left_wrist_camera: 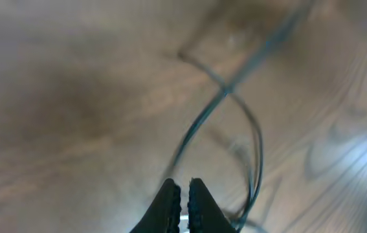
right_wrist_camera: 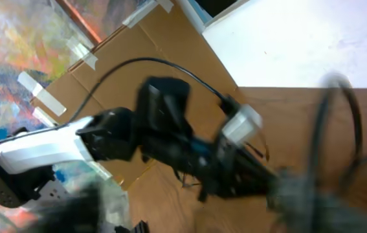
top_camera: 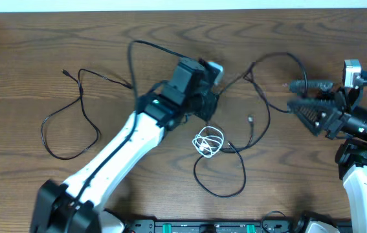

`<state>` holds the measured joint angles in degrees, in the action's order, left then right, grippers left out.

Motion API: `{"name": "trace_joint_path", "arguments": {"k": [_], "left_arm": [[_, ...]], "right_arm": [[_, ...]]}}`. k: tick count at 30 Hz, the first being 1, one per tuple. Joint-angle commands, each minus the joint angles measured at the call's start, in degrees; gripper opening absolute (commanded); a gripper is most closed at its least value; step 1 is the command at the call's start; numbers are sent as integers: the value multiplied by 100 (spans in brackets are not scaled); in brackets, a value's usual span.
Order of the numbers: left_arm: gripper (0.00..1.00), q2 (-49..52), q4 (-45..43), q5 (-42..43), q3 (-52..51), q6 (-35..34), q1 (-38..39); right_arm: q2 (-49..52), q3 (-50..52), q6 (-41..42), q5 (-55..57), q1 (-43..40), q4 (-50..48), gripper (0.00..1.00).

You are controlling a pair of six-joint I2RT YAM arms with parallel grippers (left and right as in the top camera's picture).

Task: Untangle cables

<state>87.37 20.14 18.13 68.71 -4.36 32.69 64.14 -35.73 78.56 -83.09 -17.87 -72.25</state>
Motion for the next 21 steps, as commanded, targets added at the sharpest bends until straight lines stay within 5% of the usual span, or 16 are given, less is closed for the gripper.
{"name": "trace_joint_path", "arguments": {"k": [1, 8, 21], "left_arm": [[8, -527, -280, -15, 109, -474, -280], [8, -1320, -822, -11, 109, -933, -807], [8, -592, 476, 0, 90, -549, -713]], "right_arm": [[28, -55, -385, -153, -44, -13, 99], [28, -55, -581, -328, -44, -11, 99], [28, -55, -579, -256, -42, 251, 92]]}}
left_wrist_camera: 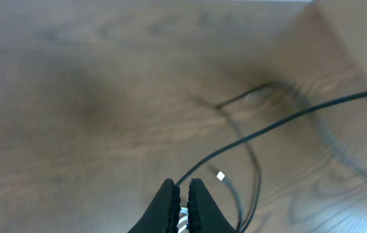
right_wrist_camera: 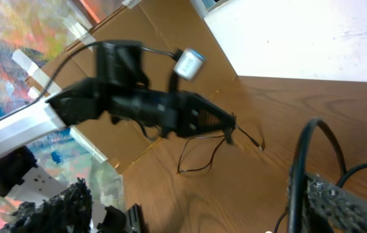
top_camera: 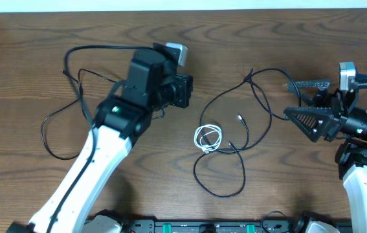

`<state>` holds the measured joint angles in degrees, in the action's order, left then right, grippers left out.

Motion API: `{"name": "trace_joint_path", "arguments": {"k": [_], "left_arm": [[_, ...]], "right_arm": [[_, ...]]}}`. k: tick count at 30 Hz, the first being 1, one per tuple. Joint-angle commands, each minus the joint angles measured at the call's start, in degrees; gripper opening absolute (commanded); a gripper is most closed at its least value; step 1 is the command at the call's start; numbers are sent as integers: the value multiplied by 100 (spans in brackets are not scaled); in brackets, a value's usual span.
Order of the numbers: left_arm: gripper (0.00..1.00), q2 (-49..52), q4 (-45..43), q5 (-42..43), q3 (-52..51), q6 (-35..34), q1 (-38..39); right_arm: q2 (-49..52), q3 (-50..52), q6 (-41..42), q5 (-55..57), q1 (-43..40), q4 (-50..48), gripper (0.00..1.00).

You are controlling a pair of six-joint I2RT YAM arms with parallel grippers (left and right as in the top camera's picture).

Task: Untangle cables

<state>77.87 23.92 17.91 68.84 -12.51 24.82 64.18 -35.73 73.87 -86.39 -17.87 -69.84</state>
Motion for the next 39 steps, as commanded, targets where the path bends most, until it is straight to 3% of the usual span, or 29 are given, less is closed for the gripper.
{"name": "trace_joint_path", "arguments": {"k": [1, 4, 6, 8, 10, 11, 14, 27, 36, 37, 39], "left_arm": [[8, 483, 125, 109, 76, 404, 116], [8, 809, 184, 376, 76, 914, 251], [17, 992, 280, 374, 76, 1239, 345], [51, 1139, 402, 374, 76, 1475, 431], [76, 1248, 490, 374, 76, 1554, 494], [85, 1300, 527, 372, 76, 1554, 531], [95, 1388, 577, 348, 76, 1556, 577], [96, 1926, 549, 238, 22, 2988, 863], [96, 2457, -210, -168, 22, 2914, 903], [88, 2470, -232, -168, 22, 2916, 903], [56, 2472, -240, -166, 22, 2909, 903]], "right_arm": [[24, -55, -109, 74, -42, 11, 91], [24, -55, -109, 79, -42, 20, 91], [24, -55, -107, 74, -42, 24, 91], [24, -55, -107, 74, -42, 24, 91], [24, -55, -107, 74, -42, 26, 91], [24, -55, -107, 76, -42, 26, 91], [24, -55, -109, 92, -42, 26, 90], [24, -55, -107, 98, -42, 24, 91], [24, -55, -109, 94, -42, 24, 90], [24, -55, -107, 94, -42, 24, 90], [24, -55, -107, 92, -42, 24, 90]]}}
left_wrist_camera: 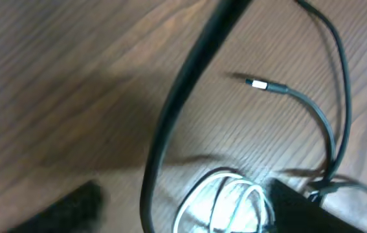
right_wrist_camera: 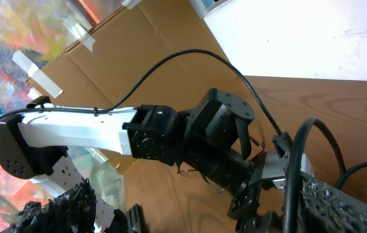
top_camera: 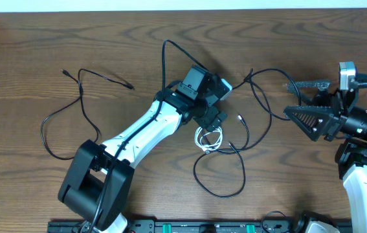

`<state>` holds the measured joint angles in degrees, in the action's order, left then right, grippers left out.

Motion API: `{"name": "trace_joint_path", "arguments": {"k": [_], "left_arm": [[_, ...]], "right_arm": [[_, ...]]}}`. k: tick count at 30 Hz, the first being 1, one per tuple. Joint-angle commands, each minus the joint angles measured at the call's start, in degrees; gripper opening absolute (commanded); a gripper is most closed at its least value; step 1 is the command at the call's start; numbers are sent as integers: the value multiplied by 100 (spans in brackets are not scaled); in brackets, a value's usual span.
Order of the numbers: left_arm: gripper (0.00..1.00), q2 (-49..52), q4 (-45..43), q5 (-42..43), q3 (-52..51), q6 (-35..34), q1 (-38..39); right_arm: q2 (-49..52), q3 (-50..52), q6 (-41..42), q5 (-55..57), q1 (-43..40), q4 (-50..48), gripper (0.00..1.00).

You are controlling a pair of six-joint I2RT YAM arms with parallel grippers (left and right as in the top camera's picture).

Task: Untangle cables

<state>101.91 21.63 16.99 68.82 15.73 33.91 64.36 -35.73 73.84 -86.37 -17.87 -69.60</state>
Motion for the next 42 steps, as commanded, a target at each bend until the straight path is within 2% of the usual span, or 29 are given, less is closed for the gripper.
{"name": "trace_joint_path", "arguments": {"k": [1, 3, 12, 13, 14, 15, 16, 26, 32, 35, 42], "left_arm": [[49, 68, -11, -74, 24, 11, -7], [44, 76, -13, -46, 24, -221, -7], [44, 85, -11, 199, -9, -295, 57], [39, 85, -9, 199, -11, -295, 57], [29, 85, -9, 199, -13, -295, 57], [14, 85, -11, 186, -13, -295, 57], [8, 85, -11, 184, -13, -295, 57], [7, -114, -11, 127, 57, -369, 42], [7, -1008, -107, -315, 271, -409, 9], [7, -1655, -448, -708, 313, -603, -33], [8, -3088, -1797, -1071, 313, -1169, -463]], "right_arm": [[7, -55, -105, 92, -42, 0, 90], [7, -55, -107, 92, -42, 0, 89], [7, -55, -105, 92, -42, 0, 89], [7, -55, -107, 92, -42, 0, 89], [7, -55, -105, 92, -42, 0, 89], [7, -55, -107, 92, -42, 0, 89], [7, -55, -105, 92, -42, 0, 89], [7, -55, -105, 92, -42, 0, 89], [7, -55, -107, 66, -42, 0, 91], [7, -55, -109, 66, -42, 0, 99], [7, -55, -107, 17, -42, 2, 99]]}}
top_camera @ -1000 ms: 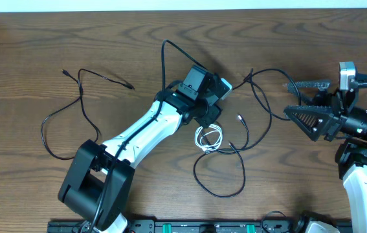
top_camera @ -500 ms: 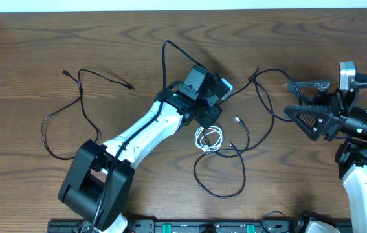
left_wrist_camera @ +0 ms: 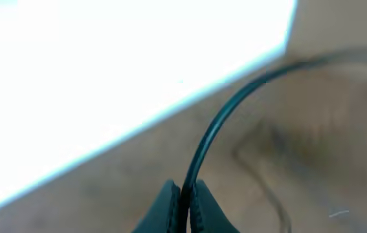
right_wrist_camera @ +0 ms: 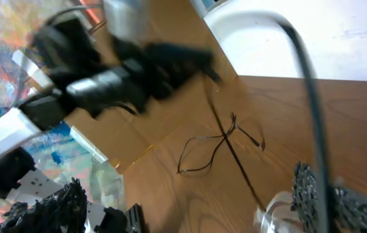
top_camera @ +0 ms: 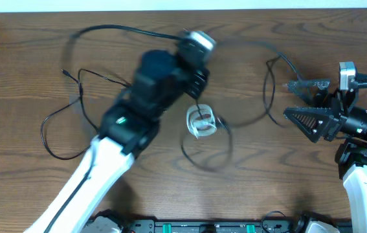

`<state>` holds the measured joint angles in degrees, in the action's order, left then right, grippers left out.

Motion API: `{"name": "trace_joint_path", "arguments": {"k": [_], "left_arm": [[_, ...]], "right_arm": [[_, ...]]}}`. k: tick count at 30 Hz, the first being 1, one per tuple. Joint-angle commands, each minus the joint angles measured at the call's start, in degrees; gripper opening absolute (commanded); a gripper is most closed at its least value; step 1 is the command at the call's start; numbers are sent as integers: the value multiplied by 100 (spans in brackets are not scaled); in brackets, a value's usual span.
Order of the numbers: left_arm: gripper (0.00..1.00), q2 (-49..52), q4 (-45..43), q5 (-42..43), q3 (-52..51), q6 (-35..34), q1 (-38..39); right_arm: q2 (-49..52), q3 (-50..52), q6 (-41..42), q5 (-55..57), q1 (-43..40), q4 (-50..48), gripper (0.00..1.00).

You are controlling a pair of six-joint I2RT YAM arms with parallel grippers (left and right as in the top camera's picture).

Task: Untangle cables

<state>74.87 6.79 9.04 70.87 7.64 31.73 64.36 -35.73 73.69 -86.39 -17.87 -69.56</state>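
Blurred with motion, my left gripper [top_camera: 197, 87] is raised over the table's middle and shut on the long black cable [left_wrist_camera: 222, 116], which runs out from between its tips [left_wrist_camera: 184, 191]. Just below it hangs or lies a small white coiled cable [top_camera: 201, 122], with blurred black loops around it. The black cable sweeps right to my right gripper [top_camera: 300, 100], which is open wide at the right edge; the cable [right_wrist_camera: 306, 84] passes beside one finger [right_wrist_camera: 309, 194]. The white coil [right_wrist_camera: 277, 213] shows low in the right wrist view.
A second thin black cable [top_camera: 73, 110] sprawls on the left part of the wooden table [top_camera: 28, 181], also seen as the crossed cable [right_wrist_camera: 219, 139]. A cardboard box [right_wrist_camera: 138, 52] stands off the left end. A black equipment rail [top_camera: 202, 226] lines the front edge.
My left gripper was low at the white coil with its fingers apart; now it is raised and shut on the black cable. The white coil sits slightly farther up and left. The right arm is unchanged.
My left gripper was first shut over the tangle's middle, then shut farther left with the black cable trailing from it. Later it was down at the white coil, fingers apart. Now it is up again, shut on the black cable. The right gripper stayed open throughout.
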Motion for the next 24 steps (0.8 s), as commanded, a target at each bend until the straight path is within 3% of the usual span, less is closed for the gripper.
{"name": "trace_joint_path", "arguments": {"k": [1, 10, 24], "left_arm": [[7, -474, -393, -271, 107, -476, -321], [7, -640, -1058, -214, 107, -1207, -595], [7, -476, -492, 103, 105, -1250, -592]], "right_arm": [[7, -55, -94, 7, -42, -2, 99], [7, -55, -94, -37, -42, -2, 99], [7, -55, -96, -81, -42, -4, 99]]}}
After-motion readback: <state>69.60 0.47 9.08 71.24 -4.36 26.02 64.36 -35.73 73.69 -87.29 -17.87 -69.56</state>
